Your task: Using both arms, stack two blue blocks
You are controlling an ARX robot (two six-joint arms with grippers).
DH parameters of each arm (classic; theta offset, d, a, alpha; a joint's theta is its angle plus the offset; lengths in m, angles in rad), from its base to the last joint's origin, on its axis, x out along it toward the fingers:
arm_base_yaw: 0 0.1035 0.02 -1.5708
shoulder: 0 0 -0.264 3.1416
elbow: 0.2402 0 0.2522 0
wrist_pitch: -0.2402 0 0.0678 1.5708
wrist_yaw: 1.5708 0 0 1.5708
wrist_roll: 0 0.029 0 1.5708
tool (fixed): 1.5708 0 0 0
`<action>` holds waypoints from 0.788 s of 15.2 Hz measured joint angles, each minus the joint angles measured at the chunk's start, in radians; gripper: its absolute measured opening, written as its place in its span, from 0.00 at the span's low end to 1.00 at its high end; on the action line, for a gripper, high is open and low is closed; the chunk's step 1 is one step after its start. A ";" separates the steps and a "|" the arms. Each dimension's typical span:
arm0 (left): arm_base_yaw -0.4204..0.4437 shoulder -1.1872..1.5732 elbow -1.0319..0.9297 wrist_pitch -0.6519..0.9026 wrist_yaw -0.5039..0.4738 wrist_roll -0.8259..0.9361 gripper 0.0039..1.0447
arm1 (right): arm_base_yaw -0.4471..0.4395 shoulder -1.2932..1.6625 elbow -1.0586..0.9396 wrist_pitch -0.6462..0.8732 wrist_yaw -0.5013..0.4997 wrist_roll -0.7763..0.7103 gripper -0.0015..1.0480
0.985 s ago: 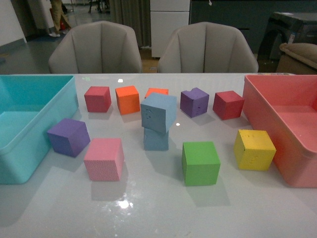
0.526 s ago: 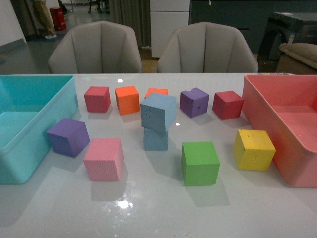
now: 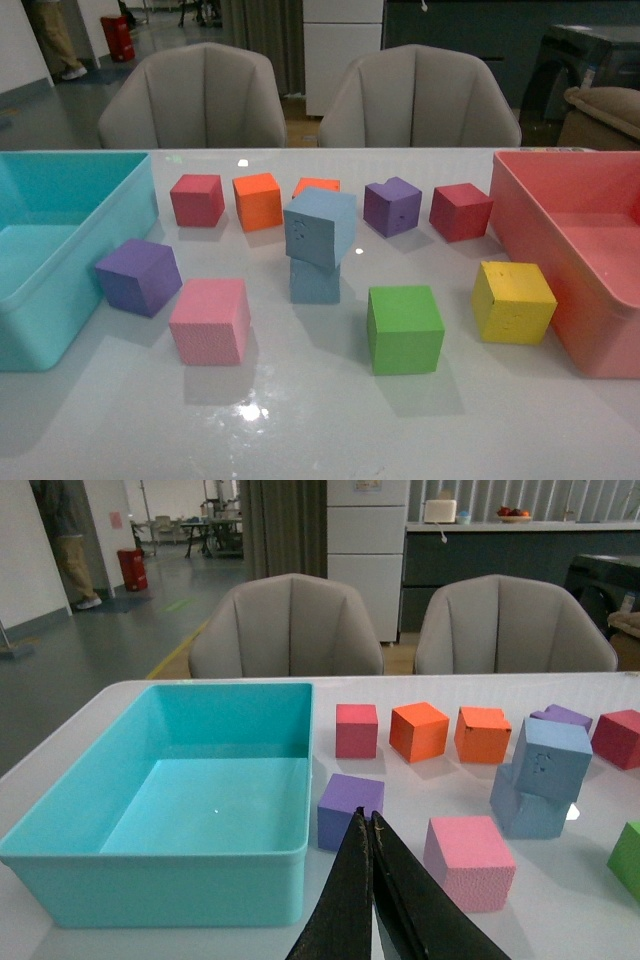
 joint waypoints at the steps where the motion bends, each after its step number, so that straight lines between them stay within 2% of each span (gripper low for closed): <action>1: 0.000 -0.020 0.000 -0.023 0.000 0.000 0.01 | 0.000 0.000 0.000 0.000 0.000 0.000 0.94; 5: 0.000 -0.095 0.000 -0.108 0.000 0.000 0.01 | 0.000 0.000 0.000 0.000 0.000 0.000 0.94; 6: 0.000 -0.204 0.000 -0.264 0.002 0.000 0.01 | 0.000 0.000 0.000 0.000 0.000 0.000 0.94; 11: 0.000 -0.247 0.001 -0.263 0.000 0.000 0.01 | 0.000 0.000 0.000 0.000 0.000 0.000 0.94; 12: 0.000 -0.247 0.001 -0.264 0.000 0.000 0.06 | 0.000 0.000 0.000 0.000 0.000 0.000 0.94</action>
